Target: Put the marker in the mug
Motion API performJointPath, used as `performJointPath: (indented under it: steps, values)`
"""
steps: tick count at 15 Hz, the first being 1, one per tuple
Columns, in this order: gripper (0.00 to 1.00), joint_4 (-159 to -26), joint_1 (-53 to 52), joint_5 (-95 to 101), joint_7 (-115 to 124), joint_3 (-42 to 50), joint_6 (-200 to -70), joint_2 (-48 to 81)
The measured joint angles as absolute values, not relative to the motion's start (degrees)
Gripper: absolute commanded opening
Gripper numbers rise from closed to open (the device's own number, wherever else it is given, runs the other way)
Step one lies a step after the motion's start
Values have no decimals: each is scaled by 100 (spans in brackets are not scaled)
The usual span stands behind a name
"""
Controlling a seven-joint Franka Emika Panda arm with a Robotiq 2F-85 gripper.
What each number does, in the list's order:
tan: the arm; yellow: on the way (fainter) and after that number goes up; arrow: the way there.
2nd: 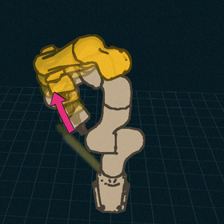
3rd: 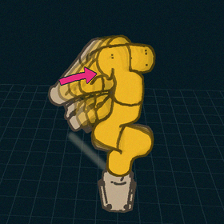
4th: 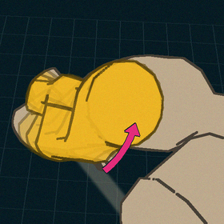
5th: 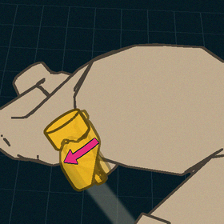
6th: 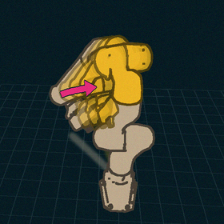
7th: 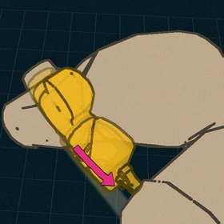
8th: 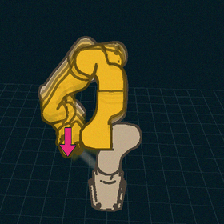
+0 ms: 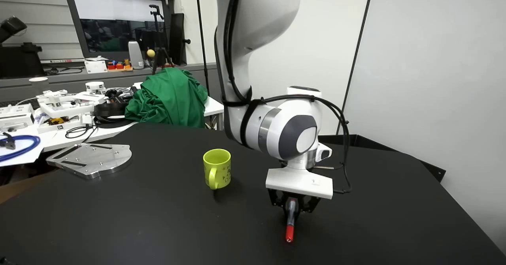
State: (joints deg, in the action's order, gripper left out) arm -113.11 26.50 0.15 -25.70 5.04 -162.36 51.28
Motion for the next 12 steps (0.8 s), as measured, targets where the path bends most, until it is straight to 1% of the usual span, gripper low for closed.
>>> performJointPath:
  steps: [6,8,12]
  values:
    - [6,-11118,2477,-32,-1923,733,-15106,4595]
    - [6,-11006,2403,-132,-1627,800,-14392,4286]
    - [6,-10625,2292,-375,-1124,880,-12512,3850]
